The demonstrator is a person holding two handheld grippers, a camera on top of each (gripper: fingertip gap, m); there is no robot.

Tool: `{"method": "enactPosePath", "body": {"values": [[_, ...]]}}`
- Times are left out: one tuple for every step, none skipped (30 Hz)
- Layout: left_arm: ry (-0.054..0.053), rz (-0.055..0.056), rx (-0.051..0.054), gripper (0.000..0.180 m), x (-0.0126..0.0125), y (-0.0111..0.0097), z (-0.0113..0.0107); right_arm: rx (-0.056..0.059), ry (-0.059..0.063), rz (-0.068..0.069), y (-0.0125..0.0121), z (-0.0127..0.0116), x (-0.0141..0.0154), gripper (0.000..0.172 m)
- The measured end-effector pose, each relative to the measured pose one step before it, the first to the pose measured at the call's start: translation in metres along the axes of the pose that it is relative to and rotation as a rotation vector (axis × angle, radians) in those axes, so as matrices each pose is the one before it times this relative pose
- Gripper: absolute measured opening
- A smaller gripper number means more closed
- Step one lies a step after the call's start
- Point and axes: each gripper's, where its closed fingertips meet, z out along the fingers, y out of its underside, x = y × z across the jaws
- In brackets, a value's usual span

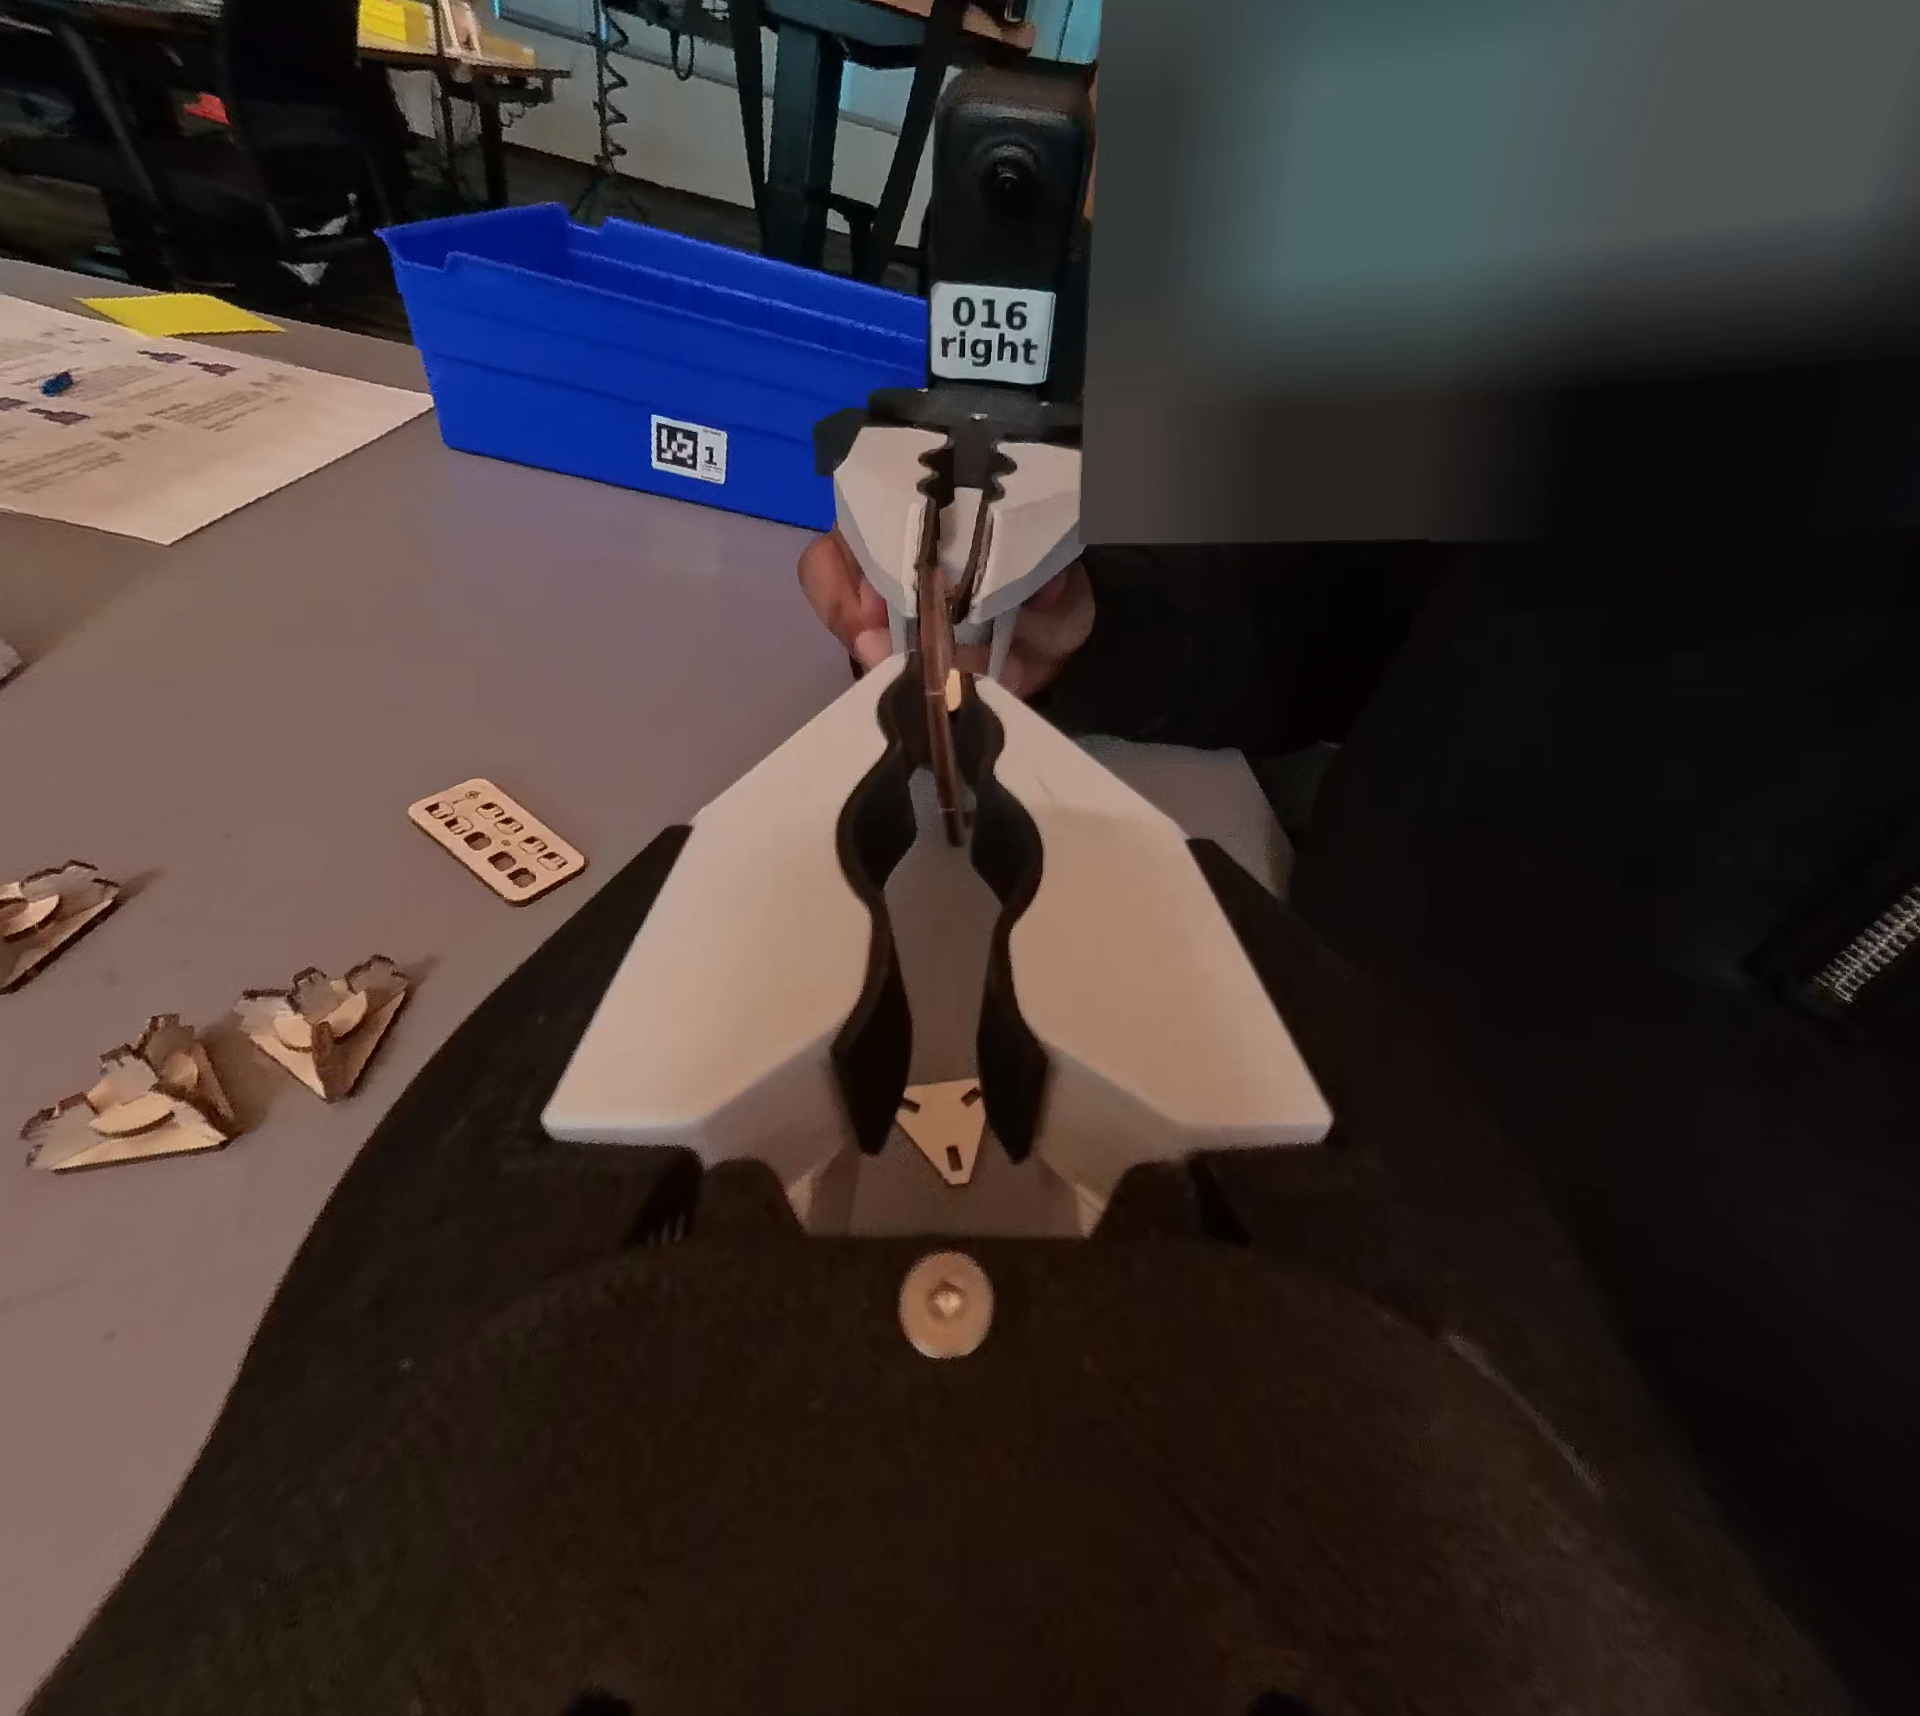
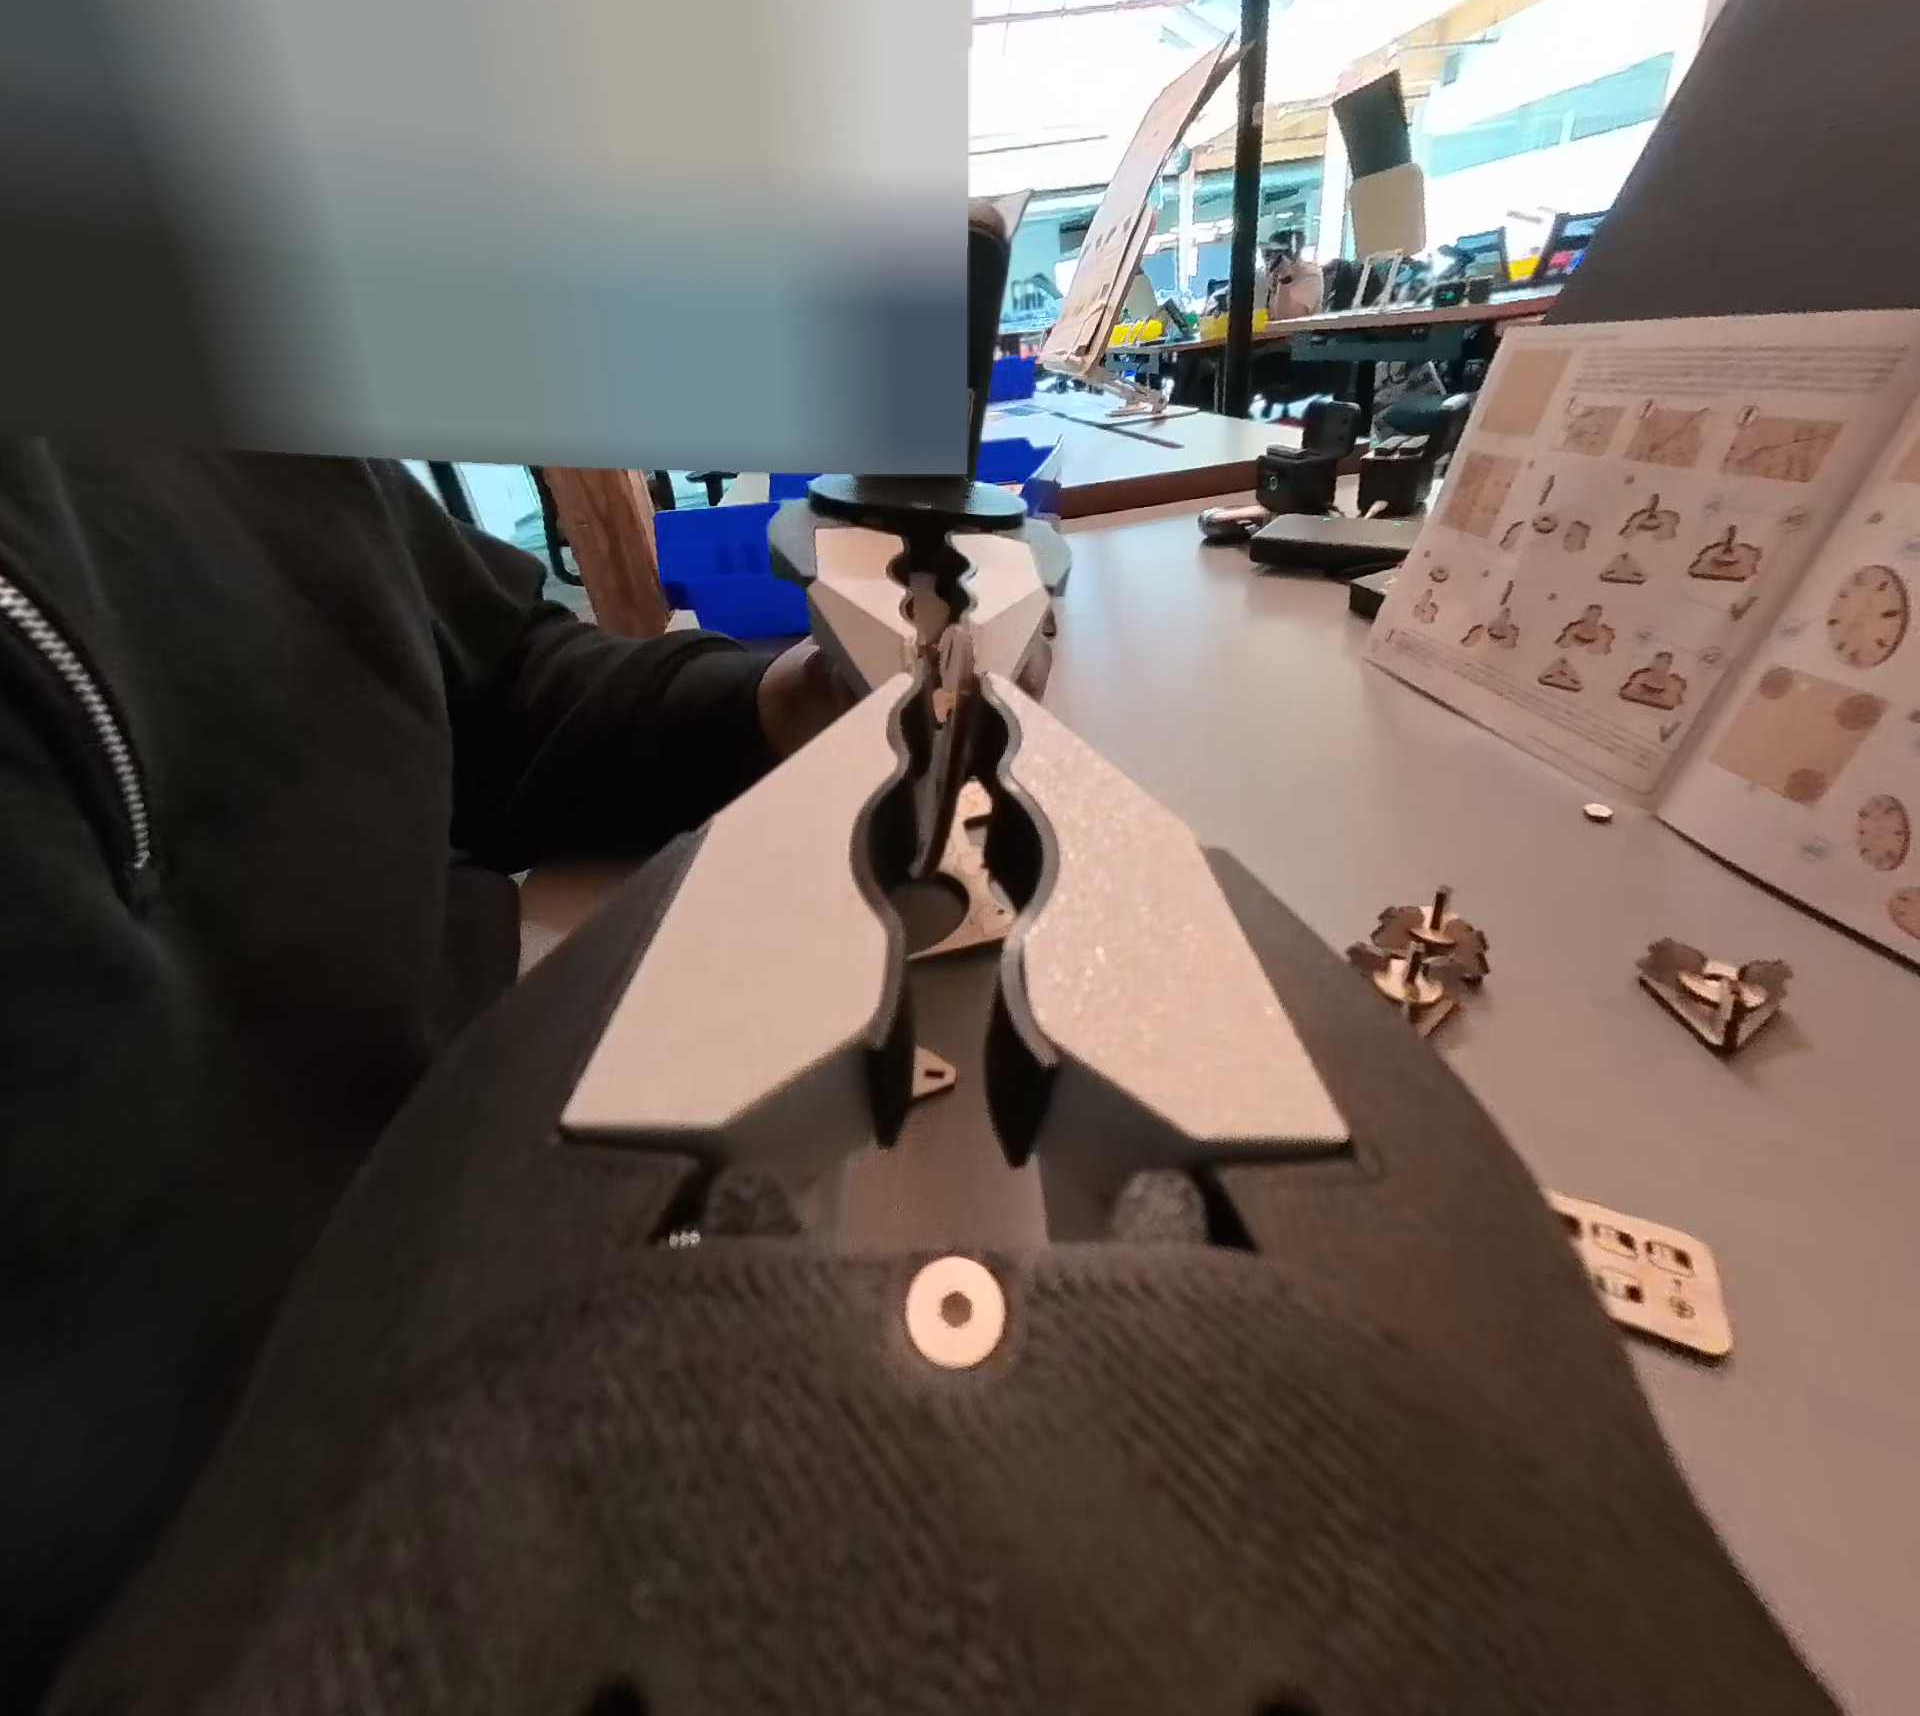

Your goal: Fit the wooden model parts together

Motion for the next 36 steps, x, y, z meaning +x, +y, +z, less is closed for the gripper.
{"method": "enactPosePath", "body": {"values": [[0.0024, -0.0009, 0.0033, 0.002, 0.00043, 0.00018, 0.00006, -0.0023, -0.0046, 0.0012, 0.00039, -0.00008, -0.00041, 0.005], [-0.0047, 0.0078, -0.0057, 0.002, -0.00032, 0.00075, 0.00011, -0.0093, -0.0019, -0.0018, 0.00121, -0.00006, 0.00027, 0.005], [-0.0092, 0.0161, -0.0100, 0.002, -0.00042, 0.00115, 0.00026, -0.0093, -0.0017, -0.0026, 0.00122, -0.00025, 0.00005, 0.005], [-0.0031, 0.0121, -0.0053, 0.002, 0.00055, 0.00065, 0.00022, -0.0041, -0.0062, 0.0010, 0.00065, -0.00020, -0.00072, 0.005], [-0.0042, 0.0084, -0.0035, 0.002, 0.00012, 0.00048, 0.00031, -0.0049, -0.0048, 0.0032, 0.00081, -0.00028, -0.00027, 0.005], [-0.0066, 0.0082, -0.0090, 0.002, -0.00058, 0.00132, 0.00046, -0.0100, 0.0016, -0.0059, 0.00154, -0.00031, 0.00048, 0.005], [-0.0015, 0.0059, -0.0085, 0.002, -0.00020, 0.00158, 0.00019, -0.0138, -0.0011, -0.0053, 0.00189, -0.00017, 0.00004, 0.005], [-0.0025, 0.0051, -0.0050, 0.002, -0.00017, 0.00135, 0.00014, -0.0105, -0.0016, -0.0019, 0.00138, 0.00005, 0.00013, 0.005], [-0.0013, 0.0051, -0.0022, 0.002, 0.00017, 0.00059, 0.00019, -0.0034, -0.0026, -0.0036, 0.00061, -0.00003, -0.00038, 0.005], [0.0023, 0.0046, -0.0011, 0.002, 0.00080, 0.00028, 0.00003, -0.0003, -0.0066, 0.0011, 0.00004, 0.00007, -0.00089, 0.005], [-0.0036, 0.0038, -0.0064, 0.002, -0.00018, 0.00080, 0.00017, -0.0060, 0.0022, -0.0059, 0.00090, 0.00000, 0.00025, 0.005], [-0.0087, 0.0109, -0.0106, 0.002, -0.00062, 0.00143, 0.00038, -0.0105, 0.0053, -0.0116, 0.00149, 0.00001, 0.00050, 0.005], [-0.0068, 0.0115, -0.0103, 0.002, -0.00032, 0.00138, 0.00028, -0.0095, 0.0034, -0.0090, 0.00130, -0.00003, 0.00024, 0.005], [-0.0066, 0.0051, -0.0064, 0.002, -0.00060, 0.00098, 0.00017, -0.0064, 0.0064, -0.0072, 0.00096, 0.00028, 0.00063, 0.005], [-0.0001, -0.0006, -0.0001, 0.002, -0.00035, 0.00039, -0.00010, -0.0016, 0.0034, -0.0035, 0.00045, 0.00021, 0.00024, 0.005], [-0.0004, 0.0006, 0.0008, 0.002, -0.00015, 0.00019, 0.00001, -0.0004, 0.0016, 0.0011, 0.00015, 0.00017, 0.00026, 0.005], [-0.0092, 0.0086, -0.0058, 0.002, -0.00097, 0.00070, 0.00025, -0.0027, 0.0078, -0.0026, 0.00079, 0.00011, 0.00101, 0.005], [-0.0128, 0.0086, -0.0077, 0.002, -0.00189, 0.00110, 0.00018, -0.0038, 0.0167, -0.0089, 0.00120, 0.00044, 0.00182, 0.006], [-0.0078, -0.0011, -0.0046, 0.002, -0.00238, 0.00110, -0.00023, 0.0017, 0.0233, -0.0128, 0.00105, 0.00080, 0.00224, 0.006], [-0.0038, -0.0203, 0.0046, 0.002, -0.00324, 0.00028, -0.00043, 0.0073, 0.0332, -0.0139, 0.00024, 0.00089, 0.00337, 0.006], [0.0022, -0.0267, 0.0087, 0.002, -0.00279, -0.00041, -0.00009, 0.0115, 0.0326, -0.0134, -0.00057, 0.00079, 0.00303, 0.006], [0.0085, -0.0150, 0.0118, 0.002, -0.00081, -0.00166, -0.00016, 0.0160, 0.0214, -0.0068, -0.00182, 0.00067, 0.00110, 0.006], [-0.0018, -0.0031, 0.0110, 0.002, -0.00067, -0.00221, -0.00023, 0.0129, 0.0059, -0.0064, -0.00209, 0.00077, -0.00094, 0.013], [-0.0065, 0.0076, 0.0043, 0.002, -0.00038, -0.00127, -0.00028, 0.0059, -0.0006, -0.0027, -0.00152, 0.00026, -0.00149, 0.025], [-0.0070, 0.0122, -0.0028, 0.002, 0.00008, 0.00015, -0.00069, 0.0068, -0.0013, -0.0011, -0.00149, -0.00029, -0.00093, 0.029], [-0.0050, 0.0131, 0.0005, 0.002, 0.00022, -0.00004, -0.00114, 0.0100, -0.0011, 0.0027, -0.00159, -0.00100, -0.00026, 0.030], [0.0056, 0.0056, 0.0062, 0.002, 0.00127, -0.00085, -0.00097, 0.0130, -0.0005, 0.0107, -0.00176, -0.00126, 0.00072, 0.031], [0.0133, -0.0024, 0.0103, 0.002, 0.00172, -0.00169, -0.00070, 0.0107, -0.0054, 0.0183, -0.00141, -0.00121, 0.00059, 0.030], [0.0079, -0.0044, 0.0125, 0.002, 0.00069, -0.00207, -0.00068, 0.0062, -0.0087, 0.0235, -0.00073, -0.00096, 0.00071, 0.028], [0.0071, -0.0029, 0.0091, 0.002, 0.00068, -0.00130, -0.00071, 0.0041, -0.0109, 0.0244, -0.00031, -0.00076, 0.00030, 0.027], [0.0039, -0.0027, 0.0069, 0.002, 0.00013, -0.00092, -0.00084, 0.0032, -0.0140, 0.0220, -0.00020, -0.00061, -0.00049, 0.026], [0.0008, -0.0019, 0.0086, 0.002, -0.00021, -0.00103, -0.00094, 0.0009, -0.0120, 0.0174, 0.00029, -0.00038, -0.00062, 0.026], [0.0056, -0.0030, 0.0077, 0.002, 0.00041, -0.00116, -0.00070, -0.0018, -0.0082, 0.0086, 0.00065, 0.00007, -0.00071, 0.024], [0.0064, -0.0046, 0.0063, 0.002, 0.00048, -0.00093, -0.00047, 0.0017, -0.0052, 0.0005, 0.00010, 0.00017, -0.00102, 0.021], [0.0049, -0.0043, 0.0046, 0.002, 0.00028, -0.00051, -0.00018, 0.0075, -0.0030, -0.0040, -0.00080, -0.00003, -0.00099, 0.019], [0.0068, -0.0038, 0.0024, 0.002, 0.00054, -0.00013, -0.00003, 0.0073, -0.0013, -0.0042, -0.00095, -0.00003, -0.00096, 0.015]]}}
